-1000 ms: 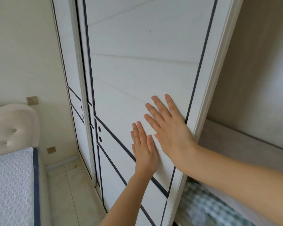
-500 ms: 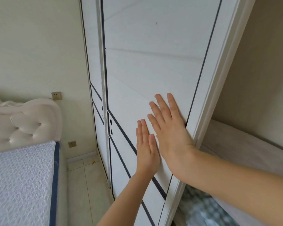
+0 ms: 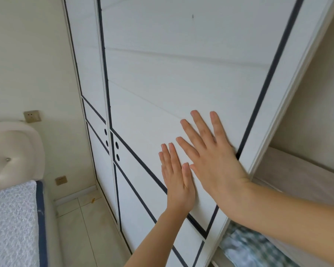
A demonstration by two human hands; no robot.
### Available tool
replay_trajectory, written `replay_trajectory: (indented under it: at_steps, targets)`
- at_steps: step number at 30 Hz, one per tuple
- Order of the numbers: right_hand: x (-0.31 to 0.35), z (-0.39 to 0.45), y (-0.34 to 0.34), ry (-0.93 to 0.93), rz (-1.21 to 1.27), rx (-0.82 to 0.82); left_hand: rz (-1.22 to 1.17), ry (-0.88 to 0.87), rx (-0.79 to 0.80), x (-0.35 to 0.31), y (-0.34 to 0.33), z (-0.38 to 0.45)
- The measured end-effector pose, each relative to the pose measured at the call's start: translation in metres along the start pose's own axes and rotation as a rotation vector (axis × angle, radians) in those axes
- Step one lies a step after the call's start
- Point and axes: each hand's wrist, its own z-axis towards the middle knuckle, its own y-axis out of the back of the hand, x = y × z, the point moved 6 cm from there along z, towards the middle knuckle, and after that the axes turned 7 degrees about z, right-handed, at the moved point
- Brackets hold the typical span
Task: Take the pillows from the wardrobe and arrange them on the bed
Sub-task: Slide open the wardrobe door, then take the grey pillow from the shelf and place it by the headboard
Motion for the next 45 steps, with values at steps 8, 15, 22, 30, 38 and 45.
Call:
replay_trajectory:
  at_steps: [8,15,22,30,38,45]
  targets:
    - [0.0,-0.002,0.0,-0.029,0.039,0.002,-0.027,-0.038,-0.003,0.004,-0.001,0.001]
    - [-0.001,-0.008,0.02,0.02,0.272,-0.107,-0.005,-0.062,0.062,0.001,0.009,0.003]
    - [-0.003,-0.041,0.059,0.099,0.696,-0.474,-0.099,-0.009,0.024,-0.012,0.05,-0.005]
    - [-0.045,-0.135,0.046,-0.1,1.028,-0.529,-0.068,-0.116,-0.166,-0.07,0.073,-0.067]
    - [-0.079,-0.273,-0.042,-0.583,1.299,-0.37,-0.015,-0.216,0.013,-0.149,0.006,-0.156]
    - [-0.065,-0.351,-0.114,-0.76,1.353,-0.129,0.115,-0.174,0.328,-0.164,-0.085,-0.211]
